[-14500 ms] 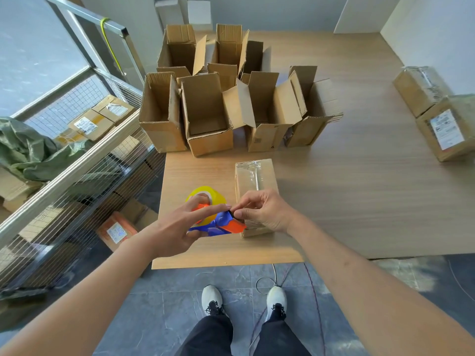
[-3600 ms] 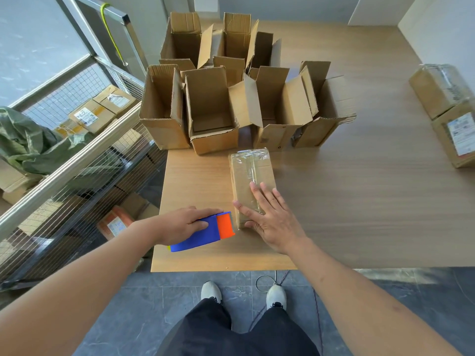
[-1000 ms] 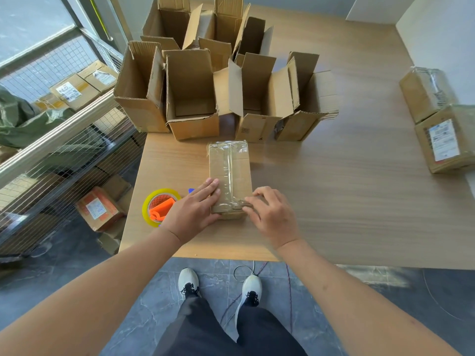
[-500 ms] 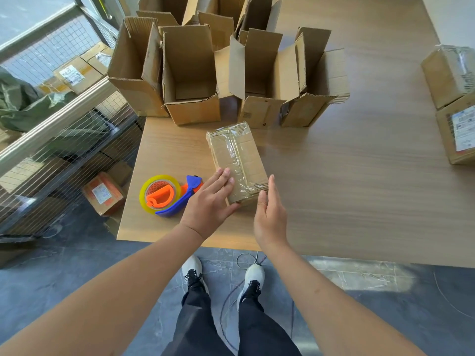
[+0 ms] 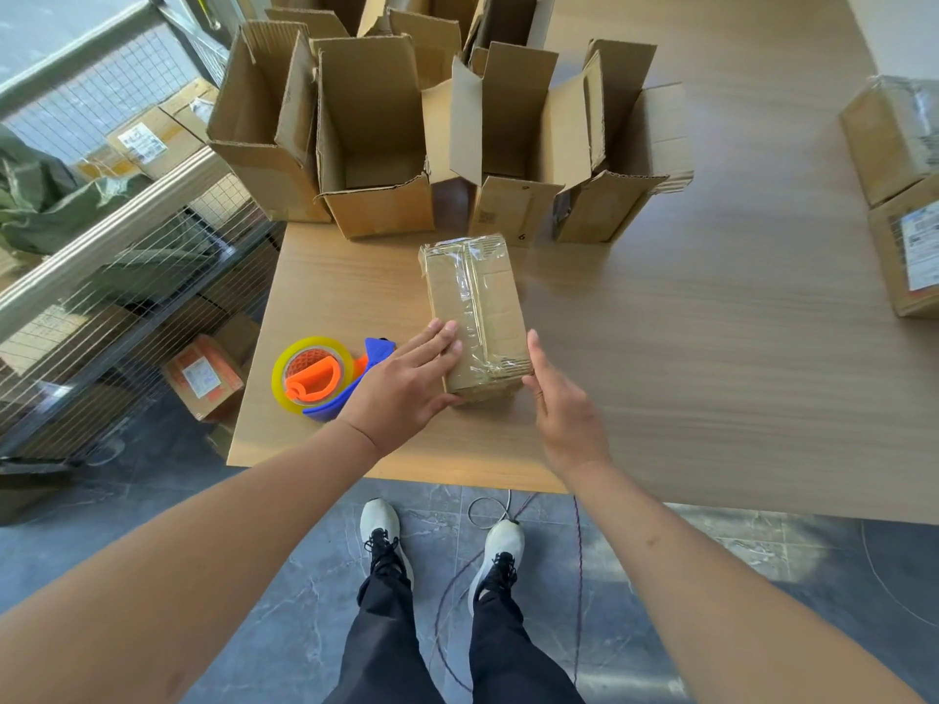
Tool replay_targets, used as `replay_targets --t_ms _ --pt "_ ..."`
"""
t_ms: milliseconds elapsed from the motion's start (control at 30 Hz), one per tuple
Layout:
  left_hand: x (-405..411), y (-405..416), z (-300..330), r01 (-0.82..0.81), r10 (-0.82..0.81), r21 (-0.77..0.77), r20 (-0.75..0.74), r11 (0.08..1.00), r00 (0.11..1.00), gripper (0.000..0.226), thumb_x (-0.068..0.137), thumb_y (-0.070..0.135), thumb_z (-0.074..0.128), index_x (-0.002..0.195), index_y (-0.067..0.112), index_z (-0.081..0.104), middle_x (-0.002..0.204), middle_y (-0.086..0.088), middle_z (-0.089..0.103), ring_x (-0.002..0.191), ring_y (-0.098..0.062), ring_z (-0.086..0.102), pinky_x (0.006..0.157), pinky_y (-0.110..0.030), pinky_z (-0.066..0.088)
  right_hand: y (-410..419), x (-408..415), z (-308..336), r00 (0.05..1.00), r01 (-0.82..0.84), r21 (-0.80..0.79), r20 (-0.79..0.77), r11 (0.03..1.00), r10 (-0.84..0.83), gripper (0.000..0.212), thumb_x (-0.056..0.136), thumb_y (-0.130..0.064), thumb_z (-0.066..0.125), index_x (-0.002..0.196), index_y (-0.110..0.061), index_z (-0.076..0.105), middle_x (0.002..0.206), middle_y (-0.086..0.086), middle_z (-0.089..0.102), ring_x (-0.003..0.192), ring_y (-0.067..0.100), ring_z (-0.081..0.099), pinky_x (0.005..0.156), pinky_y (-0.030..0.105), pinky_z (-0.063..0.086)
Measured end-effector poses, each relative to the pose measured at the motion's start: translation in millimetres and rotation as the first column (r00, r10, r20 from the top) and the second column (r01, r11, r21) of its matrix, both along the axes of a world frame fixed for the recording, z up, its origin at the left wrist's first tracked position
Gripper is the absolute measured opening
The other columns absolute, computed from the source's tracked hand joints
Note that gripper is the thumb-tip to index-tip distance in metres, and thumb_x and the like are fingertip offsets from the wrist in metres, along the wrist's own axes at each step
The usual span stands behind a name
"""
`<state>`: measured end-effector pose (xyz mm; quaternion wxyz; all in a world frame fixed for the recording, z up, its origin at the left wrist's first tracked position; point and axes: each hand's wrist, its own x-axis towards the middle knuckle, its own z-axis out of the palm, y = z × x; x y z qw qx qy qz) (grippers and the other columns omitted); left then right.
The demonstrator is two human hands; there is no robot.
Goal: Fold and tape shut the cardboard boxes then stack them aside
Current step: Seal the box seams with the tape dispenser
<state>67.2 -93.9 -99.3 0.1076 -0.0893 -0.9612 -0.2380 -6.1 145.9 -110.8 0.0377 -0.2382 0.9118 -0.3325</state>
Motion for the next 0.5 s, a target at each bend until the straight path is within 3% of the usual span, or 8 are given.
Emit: replay_targets --t_ms 133,267,400,500 --pt "1 1 2 -0.002 0.002 0.037 0.006 0.999 1.000 0.067 0.084 0.021 0.085 0.139 -0.004 0.058 0.155 -0.018 0.046 0.148 -0.036 0.039 0.116 -0.048 0.041 12 -20 -7 0.974 -0.134 0.011 -0.182 0.991 0.134 0.072 0.090 -0.006 0.075 0.151 -0.033 0.047 0.133 -0.008 0.068 0.098 0.006 0.071 0.071 0.037 0.064" --pt "2 5 0 -0.014 0.013 0.056 0.018 0.998 1.000 0.065 0.085 0.019 0.084 0.140 -0.004 0.057 0.156 -0.017 0.045 0.149 -0.035 0.037 0.119 -0.044 0.038 15 -31 -10 0.928 -0.147 0.067 -0.335 0.987 0.161 0.060 0.085 -0.019 0.079 0.141 -0.032 0.061 0.129 -0.006 0.071 0.097 0.016 0.075 0.067 0.035 0.063" --pt "3 9 2 -0.058 0.057 0.066 0.011 0.996 0.998 0.064 0.083 0.019 0.085 0.137 -0.004 0.060 0.154 -0.017 0.048 0.147 -0.034 0.040 0.116 -0.044 0.042 11 -23 -20 0.918 -0.112 0.111 -0.370 0.987 0.146 0.057 0.092 -0.014 0.075 0.145 -0.025 0.058 0.152 0.008 0.052 0.130 0.029 0.060 0.098 0.042 0.057" --pt "-1 17 2 -0.130 0.131 0.030 -0.028 0.991 0.991 0.063 0.082 0.033 0.086 0.129 -0.005 0.066 0.148 -0.018 0.055 0.142 -0.034 0.047 0.112 -0.045 0.047 4 -17 -19 0.946 -0.156 0.044 -0.279 0.987 0.162 0.052 0.097 -0.005 0.065 0.147 -0.012 0.054 0.156 0.015 0.046 0.140 0.034 0.050 0.107 0.050 0.050"
